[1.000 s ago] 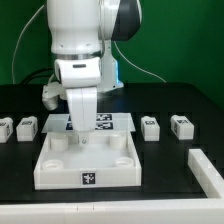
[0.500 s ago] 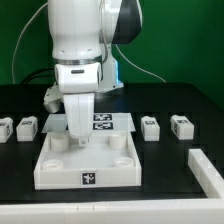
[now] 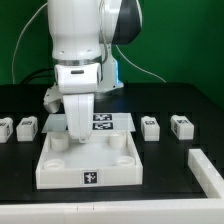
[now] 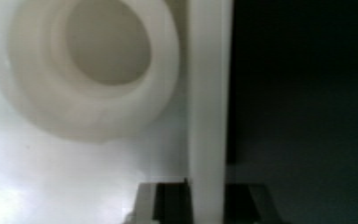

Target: Assemble one leg

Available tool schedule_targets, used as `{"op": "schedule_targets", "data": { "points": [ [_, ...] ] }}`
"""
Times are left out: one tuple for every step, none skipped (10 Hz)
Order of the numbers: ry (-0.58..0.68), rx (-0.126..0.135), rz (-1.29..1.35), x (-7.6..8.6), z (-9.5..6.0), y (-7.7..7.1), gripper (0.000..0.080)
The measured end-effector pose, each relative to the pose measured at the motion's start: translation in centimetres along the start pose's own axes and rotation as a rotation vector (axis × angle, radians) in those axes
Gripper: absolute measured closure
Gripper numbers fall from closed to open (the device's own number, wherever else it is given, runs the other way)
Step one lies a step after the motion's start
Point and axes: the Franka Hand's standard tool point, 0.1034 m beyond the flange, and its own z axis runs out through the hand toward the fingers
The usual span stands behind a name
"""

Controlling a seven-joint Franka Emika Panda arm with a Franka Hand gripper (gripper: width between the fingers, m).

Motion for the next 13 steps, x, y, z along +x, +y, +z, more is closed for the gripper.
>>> {"op": "schedule_targets", "data": {
  "points": [
    [0.000, 0.000, 0.000, 0.0, 0.0, 0.0, 0.0742],
    [0.000, 0.000, 0.000, 0.0, 0.0, 0.0, 0.0742],
    [0.001, 0.001, 0.016, 0.3, 0.0, 0.1, 0.0742],
    [0.006, -0.002, 0.033, 1.6, 0.0, 0.6, 0.0742],
    [0.011, -0.006, 0.020, 2.9, 0.1, 1.1, 0.0742],
    [0.016, -0.012, 0.014, 3.8, 0.1, 1.6, 0.0741],
    [0.021, -0.015, 0.013, 4.6, 0.1, 2.2, 0.0741],
    [0.026, -0.016, 0.002, 5.6, 0.1, 3.0, 0.0741],
    [0.031, -0.022, -0.003, 6.4, 0.0, 3.7, 0.0741],
    [0.035, -0.018, -0.010, 7.1, 0.0, 4.5, 0.0741],
    [0.039, -0.020, -0.011, 7.8, 0.0, 5.7, 0.0741],
    [0.042, -0.023, -0.004, 8.4, 0.0, 6.5, 0.0741],
    [0.043, -0.024, 0.002, 8.8, 0.0, 6.9, 0.0741]
  ]
}}
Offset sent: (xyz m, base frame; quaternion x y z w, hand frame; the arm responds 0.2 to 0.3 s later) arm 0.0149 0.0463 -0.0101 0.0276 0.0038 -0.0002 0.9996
